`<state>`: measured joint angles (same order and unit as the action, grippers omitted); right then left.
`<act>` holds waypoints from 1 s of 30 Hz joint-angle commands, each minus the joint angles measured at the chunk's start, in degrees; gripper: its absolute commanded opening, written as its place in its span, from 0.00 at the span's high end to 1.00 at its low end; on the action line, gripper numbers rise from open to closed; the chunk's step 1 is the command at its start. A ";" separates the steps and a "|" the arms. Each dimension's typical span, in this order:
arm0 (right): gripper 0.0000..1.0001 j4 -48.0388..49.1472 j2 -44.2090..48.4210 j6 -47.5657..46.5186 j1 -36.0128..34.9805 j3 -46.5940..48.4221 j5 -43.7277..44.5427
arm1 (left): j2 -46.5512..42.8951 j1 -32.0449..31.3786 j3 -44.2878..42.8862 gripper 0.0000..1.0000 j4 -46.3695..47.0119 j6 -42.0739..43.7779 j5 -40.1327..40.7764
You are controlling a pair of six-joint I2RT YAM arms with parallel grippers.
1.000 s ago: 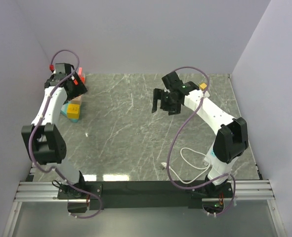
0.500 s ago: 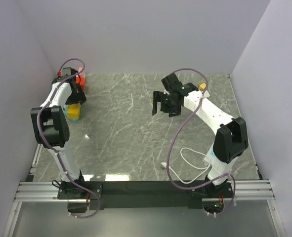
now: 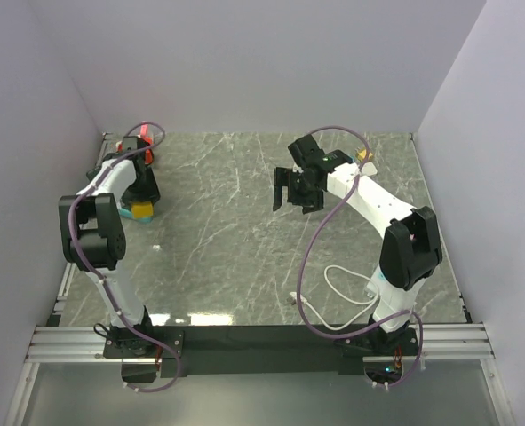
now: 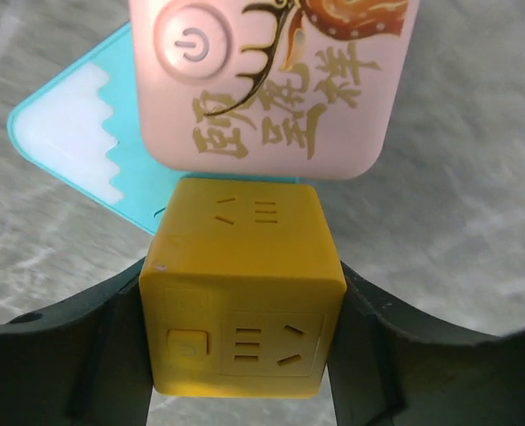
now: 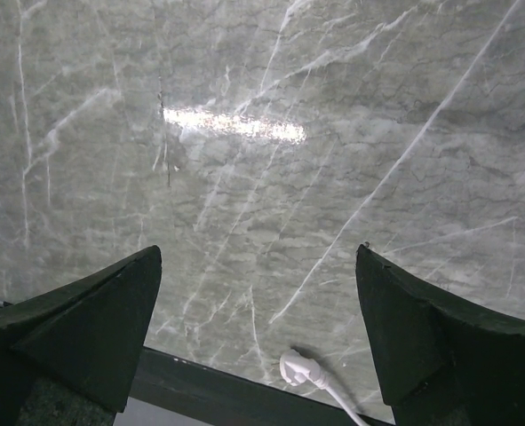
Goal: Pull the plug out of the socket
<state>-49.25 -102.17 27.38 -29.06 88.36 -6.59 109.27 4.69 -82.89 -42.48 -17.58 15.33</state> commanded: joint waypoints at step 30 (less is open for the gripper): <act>0.03 1.18 8.30 -0.92 4.98 -7.32 1.76 | 6.48 -44.41 -0.87 0.97 13.47 -32.07 -27.46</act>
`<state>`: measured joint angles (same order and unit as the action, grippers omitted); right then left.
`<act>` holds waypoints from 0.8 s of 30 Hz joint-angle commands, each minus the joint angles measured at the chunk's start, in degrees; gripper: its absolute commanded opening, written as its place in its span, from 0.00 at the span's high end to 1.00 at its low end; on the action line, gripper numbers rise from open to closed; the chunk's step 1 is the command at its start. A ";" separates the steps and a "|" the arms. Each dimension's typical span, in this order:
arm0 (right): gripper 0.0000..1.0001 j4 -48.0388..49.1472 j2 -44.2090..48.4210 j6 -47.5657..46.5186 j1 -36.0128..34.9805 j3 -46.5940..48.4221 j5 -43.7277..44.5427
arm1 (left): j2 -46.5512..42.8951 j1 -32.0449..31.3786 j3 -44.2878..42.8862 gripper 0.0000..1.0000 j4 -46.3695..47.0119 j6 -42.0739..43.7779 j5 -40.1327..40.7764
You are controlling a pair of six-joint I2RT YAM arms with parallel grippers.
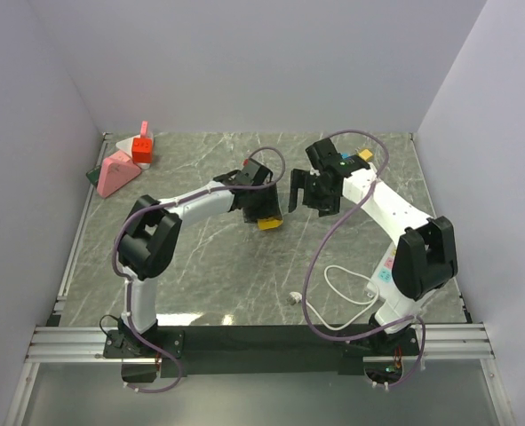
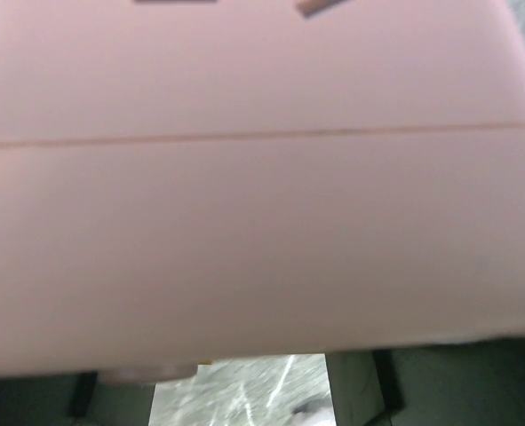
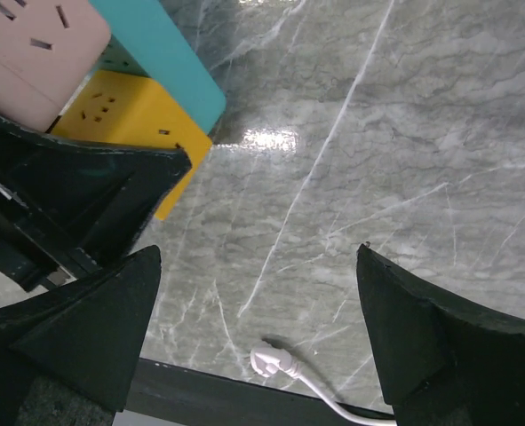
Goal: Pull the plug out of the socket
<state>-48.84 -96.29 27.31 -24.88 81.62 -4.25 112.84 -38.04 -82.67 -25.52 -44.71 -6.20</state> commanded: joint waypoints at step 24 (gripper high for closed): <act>0.03 1.03 4.18 -1.65 2.12 -2.17 -5.33 | 3.35 -1.95 -12.60 0.66 -26.16 2.61 -0.74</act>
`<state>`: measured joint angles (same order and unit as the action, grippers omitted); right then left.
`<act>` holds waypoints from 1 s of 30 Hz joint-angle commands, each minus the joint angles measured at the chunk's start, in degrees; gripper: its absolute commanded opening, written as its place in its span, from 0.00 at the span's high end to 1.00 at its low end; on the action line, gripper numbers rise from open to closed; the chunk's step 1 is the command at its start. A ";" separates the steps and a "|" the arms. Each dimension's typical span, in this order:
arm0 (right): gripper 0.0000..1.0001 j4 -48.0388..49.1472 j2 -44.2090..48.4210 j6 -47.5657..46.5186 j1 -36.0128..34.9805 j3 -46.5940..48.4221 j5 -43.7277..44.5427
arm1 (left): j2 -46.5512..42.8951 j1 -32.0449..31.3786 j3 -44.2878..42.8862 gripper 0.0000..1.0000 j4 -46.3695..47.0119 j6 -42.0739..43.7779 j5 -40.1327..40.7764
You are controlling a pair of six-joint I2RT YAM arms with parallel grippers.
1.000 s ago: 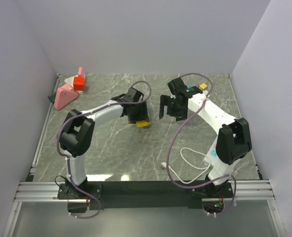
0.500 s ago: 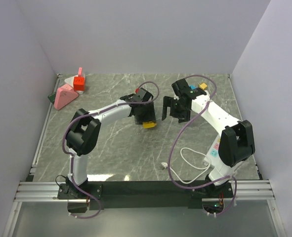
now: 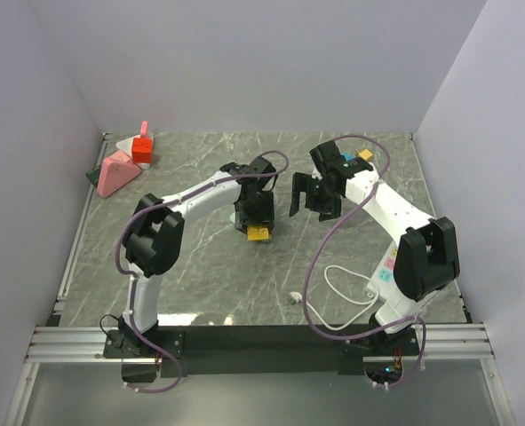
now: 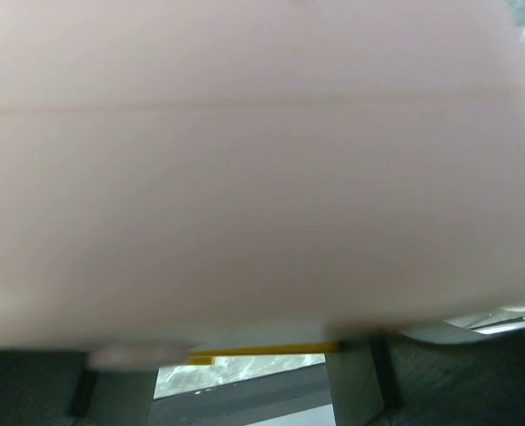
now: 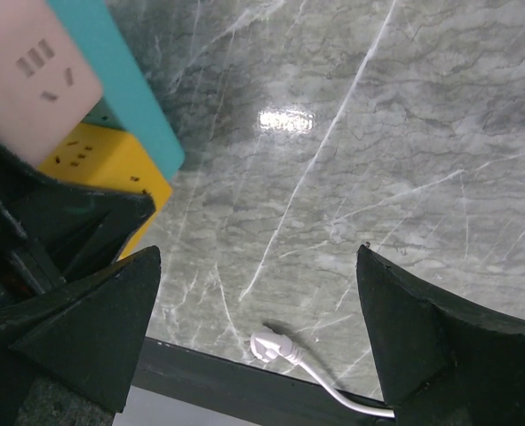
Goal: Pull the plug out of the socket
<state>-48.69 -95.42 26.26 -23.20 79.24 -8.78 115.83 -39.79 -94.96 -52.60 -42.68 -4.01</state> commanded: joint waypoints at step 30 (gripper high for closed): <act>0.00 8.34 -1.78 -1.21 1.05 6.71 -11.26 | -19.66 12.71 10.02 0.03 16.11 4.34 -2.91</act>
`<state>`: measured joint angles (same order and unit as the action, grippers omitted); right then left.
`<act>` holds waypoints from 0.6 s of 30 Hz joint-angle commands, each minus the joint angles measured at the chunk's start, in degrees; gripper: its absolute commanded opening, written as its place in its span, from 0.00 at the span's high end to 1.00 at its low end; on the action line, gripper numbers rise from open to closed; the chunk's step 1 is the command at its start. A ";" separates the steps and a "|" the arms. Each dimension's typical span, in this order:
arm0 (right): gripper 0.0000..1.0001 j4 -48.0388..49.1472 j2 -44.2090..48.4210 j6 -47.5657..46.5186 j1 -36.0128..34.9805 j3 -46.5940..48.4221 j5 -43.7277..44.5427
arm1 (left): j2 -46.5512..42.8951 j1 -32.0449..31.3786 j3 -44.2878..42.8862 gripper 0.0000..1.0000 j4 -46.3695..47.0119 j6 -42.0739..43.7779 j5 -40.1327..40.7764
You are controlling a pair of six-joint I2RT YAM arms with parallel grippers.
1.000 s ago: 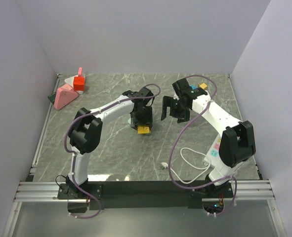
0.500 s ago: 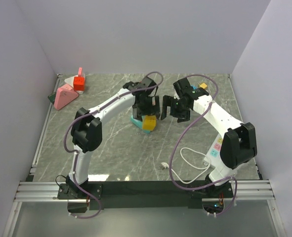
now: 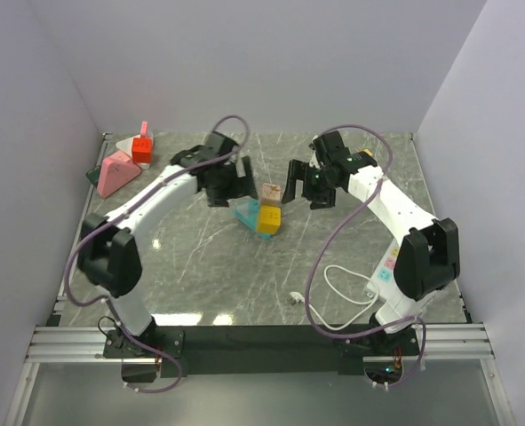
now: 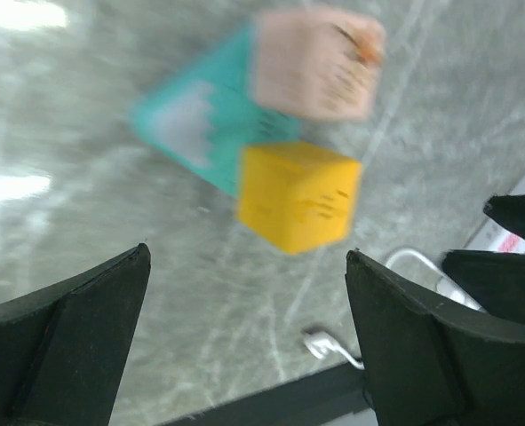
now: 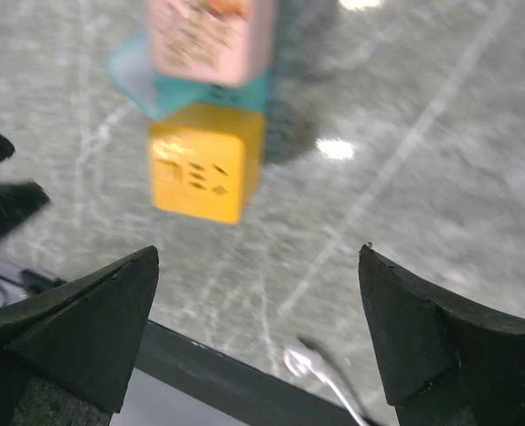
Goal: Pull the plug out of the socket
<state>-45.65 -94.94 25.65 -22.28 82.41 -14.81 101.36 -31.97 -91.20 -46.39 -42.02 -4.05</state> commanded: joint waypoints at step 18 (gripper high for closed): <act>0.00 -0.58 -27.48 -2.89 -5.49 29.47 4.34 | -4.24 9.82 17.62 0.02 21.69 8.45 -10.45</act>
<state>-43.83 -121.23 23.51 -25.93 107.79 -13.61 98.85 -22.00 -75.31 -28.58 -33.63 -13.08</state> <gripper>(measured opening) 0.998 0.979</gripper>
